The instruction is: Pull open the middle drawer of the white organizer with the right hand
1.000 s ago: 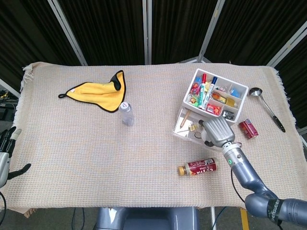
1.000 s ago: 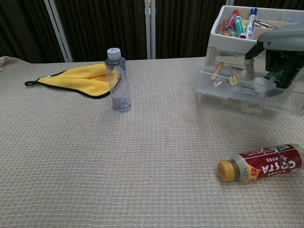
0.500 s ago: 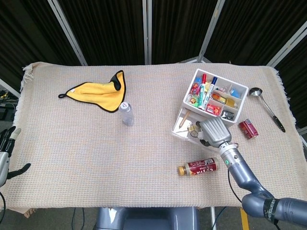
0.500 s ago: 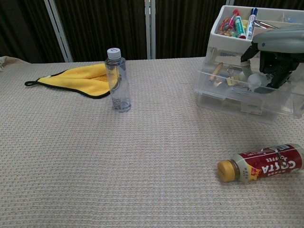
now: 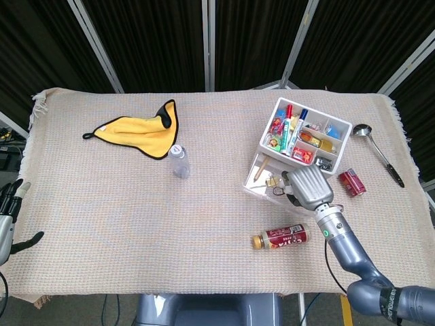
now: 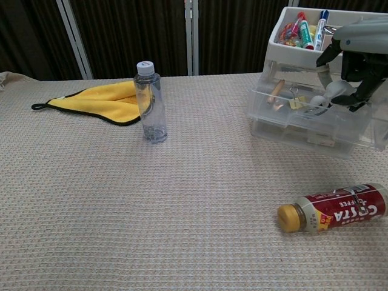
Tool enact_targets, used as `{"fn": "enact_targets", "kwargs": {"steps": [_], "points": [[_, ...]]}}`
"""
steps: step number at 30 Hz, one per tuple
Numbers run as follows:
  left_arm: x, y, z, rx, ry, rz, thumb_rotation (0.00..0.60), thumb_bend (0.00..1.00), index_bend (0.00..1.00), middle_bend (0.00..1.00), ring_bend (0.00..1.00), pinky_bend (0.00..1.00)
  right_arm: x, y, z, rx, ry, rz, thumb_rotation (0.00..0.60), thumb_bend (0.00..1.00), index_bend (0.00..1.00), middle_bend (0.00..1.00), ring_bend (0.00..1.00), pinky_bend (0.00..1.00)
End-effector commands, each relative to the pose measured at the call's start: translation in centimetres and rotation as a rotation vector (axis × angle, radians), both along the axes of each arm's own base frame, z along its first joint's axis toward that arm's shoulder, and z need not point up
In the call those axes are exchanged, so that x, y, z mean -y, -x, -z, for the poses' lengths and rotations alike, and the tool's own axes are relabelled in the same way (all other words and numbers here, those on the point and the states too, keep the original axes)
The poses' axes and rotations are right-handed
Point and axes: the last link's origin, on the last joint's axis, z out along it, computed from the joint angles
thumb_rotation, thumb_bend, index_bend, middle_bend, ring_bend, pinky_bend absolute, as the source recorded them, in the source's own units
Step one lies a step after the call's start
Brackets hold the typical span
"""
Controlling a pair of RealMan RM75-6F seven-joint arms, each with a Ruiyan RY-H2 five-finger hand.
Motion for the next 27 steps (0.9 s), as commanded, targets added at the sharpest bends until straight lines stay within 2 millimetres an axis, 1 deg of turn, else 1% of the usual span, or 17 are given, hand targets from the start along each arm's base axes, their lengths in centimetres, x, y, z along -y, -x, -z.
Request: {"fn": "enact_targets", "kwargs": {"steps": [1, 8, 11, 14, 17, 21, 24, 27], "points": [[0.0, 0.0, 0.0, 0.002, -0.001, 0.001, 0.6, 0.13, 0.0, 0.0, 0.0, 0.0, -0.7, -0.7, -1.3, 0.001, 0.037, -0.028, 0.6, 0.27, 0.6, 1.0, 1.0, 0.73], [0.2, -0.2, 0.0, 0.003, 0.0, 0.009, 0.6, 0.13, 0.0, 0.0, 0.0, 0.0, -3.4, -1.6, -3.5, 0.039, 0.078, -0.079, 0.6, 0.27, 0.6, 1.0, 1.0, 0.73], [0.3, -0.2, 0.0, 0.003, -0.001, 0.013, 0.6, 0.13, 0.0, 0.0, 0.0, 0.0, -4.2, -1.6, -4.5, 0.064, 0.097, -0.087, 0.6, 0.27, 0.6, 1.0, 1.0, 0.73], [0.3, -0.2, 0.0, 0.004, 0.002, 0.013, 0.6, 0.13, 0.0, 0.0, 0.0, 0.0, -5.1, -1.3, -5.9, 0.094, 0.141, -0.089, 0.6, 0.27, 0.6, 1.0, 1.0, 0.73], [0.3, -0.3, 0.1, 0.0, 0.005, 0.016, 0.6, 0.13, 0.0, 0.0, 0.0, 0.0, -6.0, -0.4, -7.2, 0.107, 0.18, -0.081, 0.6, 0.27, 0.6, 1.0, 1.0, 0.73], [0.4, -0.4, 0.2, -0.005, 0.01, 0.019, 0.6, 0.13, 0.0, 0.0, 0.0, 0.0, -6.7, 1.6, -8.6, 0.114, 0.222, -0.05, 0.6, 0.27, 0.6, 1.0, 1.0, 0.73], [0.4, -0.4, 0.3, -0.007, 0.01, 0.019, 0.6, 0.13, 0.0, 0.0, 0.0, 0.0, -6.9, 3.8, -9.2, 0.108, 0.246, -0.019, 0.6, 0.27, 0.6, 1.0, 1.0, 0.73], [0.4, -0.5, 0.4, -0.009, 0.011, 0.018, 0.6, 0.13, 0.0, 0.0, 0.0, 0.0, -6.8, 5.8, -9.5, 0.104, 0.263, 0.015, 0.6, 0.27, 0.59, 1.0, 1.0, 0.73]]}}
